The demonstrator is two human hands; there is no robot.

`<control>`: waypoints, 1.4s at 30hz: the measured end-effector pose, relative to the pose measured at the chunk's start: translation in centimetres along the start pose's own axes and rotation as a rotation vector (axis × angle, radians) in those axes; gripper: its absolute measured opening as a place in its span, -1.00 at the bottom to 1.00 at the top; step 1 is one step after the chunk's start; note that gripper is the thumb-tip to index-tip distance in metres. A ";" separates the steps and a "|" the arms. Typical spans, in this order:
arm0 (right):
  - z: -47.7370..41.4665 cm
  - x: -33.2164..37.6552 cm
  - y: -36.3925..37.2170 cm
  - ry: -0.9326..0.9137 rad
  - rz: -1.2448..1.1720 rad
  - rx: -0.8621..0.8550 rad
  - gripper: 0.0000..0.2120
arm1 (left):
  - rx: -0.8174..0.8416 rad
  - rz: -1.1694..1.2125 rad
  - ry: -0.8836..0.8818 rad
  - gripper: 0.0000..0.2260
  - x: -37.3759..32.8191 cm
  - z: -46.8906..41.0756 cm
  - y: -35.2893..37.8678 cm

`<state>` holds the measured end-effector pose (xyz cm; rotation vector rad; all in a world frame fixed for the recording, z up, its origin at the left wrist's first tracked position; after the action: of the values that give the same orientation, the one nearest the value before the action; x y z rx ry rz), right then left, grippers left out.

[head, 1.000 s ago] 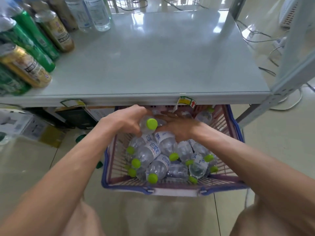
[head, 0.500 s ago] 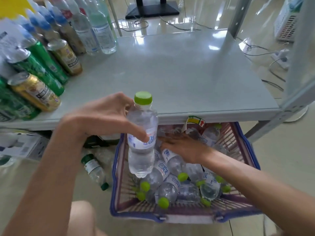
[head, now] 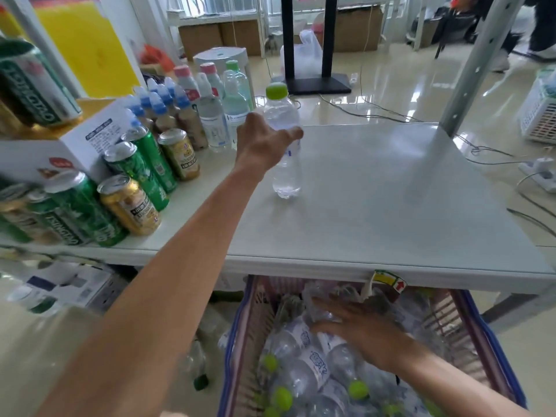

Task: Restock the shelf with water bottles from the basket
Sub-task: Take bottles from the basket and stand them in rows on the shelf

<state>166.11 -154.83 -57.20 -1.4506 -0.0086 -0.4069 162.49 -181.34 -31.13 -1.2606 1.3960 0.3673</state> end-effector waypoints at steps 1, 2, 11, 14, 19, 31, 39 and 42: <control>0.0 0.0 0.0 0.004 0.004 -0.014 -0.12 | -0.009 -0.007 -0.006 -0.57 0.1 -0.9 0.4; -0.1 0.0 -0.1 0.007 0.010 -0.025 -0.11 | -0.006 -0.004 -0.014 -0.54 0.2 -1.7 0.6; -1.5 1.8 -1.2 -0.100 0.057 0.058 -0.29 | -0.039 0.011 0.092 -0.30 3.1 -0.6 3.0; -1.6 3.1 -1.5 -0.133 0.053 0.065 -0.33 | 0.016 0.001 -0.010 -0.31 6.6 0.5 3.9; -1.2 3.3 -1.7 -0.136 0.009 0.031 -0.30 | 0.057 -0.043 -0.025 -0.37 8.6 1.0 3.9; -0.8 2.8 -1.9 -0.101 -0.095 0.000 -0.27 | 0.215 0.148 -0.039 -0.42 8.7 9.7 -1.7; 0.9 4.0 -8.7 -0.066 -0.337 -0.143 -0.35 | 0.198 0.144 0.072 -0.49 7.7 8.8 -3.5; 1.7 4.8 -12.9 -0.039 -0.447 -0.311 -0.63 | 0.168 0.196 0.059 -0.44 7.6 6.9 -2.9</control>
<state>167.39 -155.29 -43.39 -1.7653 -0.3178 -0.7708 170.25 -180.39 -38.30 -1.0077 1.5732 0.3405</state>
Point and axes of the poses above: each hand's wrist, its own z-axis away from the middle knuckle, its own y-axis out of the palm, x = y × z, the point moved 5 cm from there along -z, towards the middle knuckle, and after that the axes turned 10 degrees about -x, right-handed, at the moved point
